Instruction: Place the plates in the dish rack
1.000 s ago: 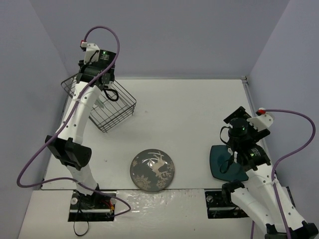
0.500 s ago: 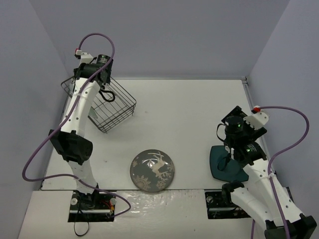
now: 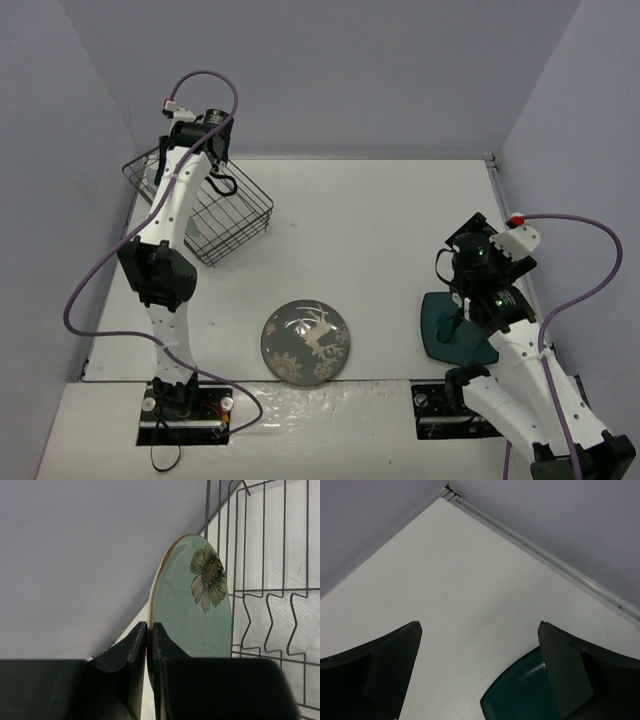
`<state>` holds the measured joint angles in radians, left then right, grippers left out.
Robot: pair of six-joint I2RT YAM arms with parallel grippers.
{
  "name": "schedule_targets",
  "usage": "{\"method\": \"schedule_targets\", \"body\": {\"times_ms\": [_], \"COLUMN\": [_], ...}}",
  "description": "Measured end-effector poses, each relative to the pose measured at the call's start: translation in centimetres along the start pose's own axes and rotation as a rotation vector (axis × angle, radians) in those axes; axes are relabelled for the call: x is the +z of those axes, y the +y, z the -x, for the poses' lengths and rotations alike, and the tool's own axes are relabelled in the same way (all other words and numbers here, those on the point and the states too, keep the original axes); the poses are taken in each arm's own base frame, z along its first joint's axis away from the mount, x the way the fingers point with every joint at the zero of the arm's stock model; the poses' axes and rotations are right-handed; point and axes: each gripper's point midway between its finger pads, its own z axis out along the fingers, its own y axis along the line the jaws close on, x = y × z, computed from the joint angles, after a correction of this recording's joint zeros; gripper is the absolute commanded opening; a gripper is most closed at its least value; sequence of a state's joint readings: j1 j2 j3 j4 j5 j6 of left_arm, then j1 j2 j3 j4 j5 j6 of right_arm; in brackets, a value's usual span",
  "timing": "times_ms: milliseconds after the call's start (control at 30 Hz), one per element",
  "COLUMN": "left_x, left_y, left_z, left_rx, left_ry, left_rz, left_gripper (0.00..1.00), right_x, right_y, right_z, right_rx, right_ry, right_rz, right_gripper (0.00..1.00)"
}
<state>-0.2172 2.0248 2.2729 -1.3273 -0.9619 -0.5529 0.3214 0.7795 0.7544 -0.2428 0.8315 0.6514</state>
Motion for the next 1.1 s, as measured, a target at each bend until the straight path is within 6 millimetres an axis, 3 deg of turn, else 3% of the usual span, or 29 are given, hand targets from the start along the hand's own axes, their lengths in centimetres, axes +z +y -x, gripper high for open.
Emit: {"method": "schedule_targets", "body": {"times_ms": [300, 800, 833, 1000, 1100], "left_x": [1.8, 3.4, 3.5, 3.8, 3.8], "left_y": [-2.3, -3.9, -3.9, -3.7, -3.4], "left_z": [-0.8, -2.4, -2.5, -2.7, -2.7], "left_rx": [0.032, 0.009, 0.006, 0.007, 0.018], "left_ry": [0.041, 0.103, 0.108, 0.119, 0.119], "left_rz": [0.0, -0.035, -0.037, -0.034, -0.023], "left_gripper": [0.0, 0.0, 0.04, 0.45, 0.55], "right_x": [0.0, 0.0, -0.1, -0.2, -0.3], "right_y": [-0.1, -0.2, -0.2, -0.2, -0.2], "right_z": [0.0, 0.2, 0.2, 0.5, 0.6], "right_rx": [0.0, 0.004, 0.005, 0.015, 0.018], "right_ry": [-0.002, -0.007, -0.008, -0.014, -0.015], "right_rz": [-0.003, -0.005, -0.004, 0.001, 0.002], "right_gripper": [1.0, 1.0, 1.0, 1.0, 1.0]}}
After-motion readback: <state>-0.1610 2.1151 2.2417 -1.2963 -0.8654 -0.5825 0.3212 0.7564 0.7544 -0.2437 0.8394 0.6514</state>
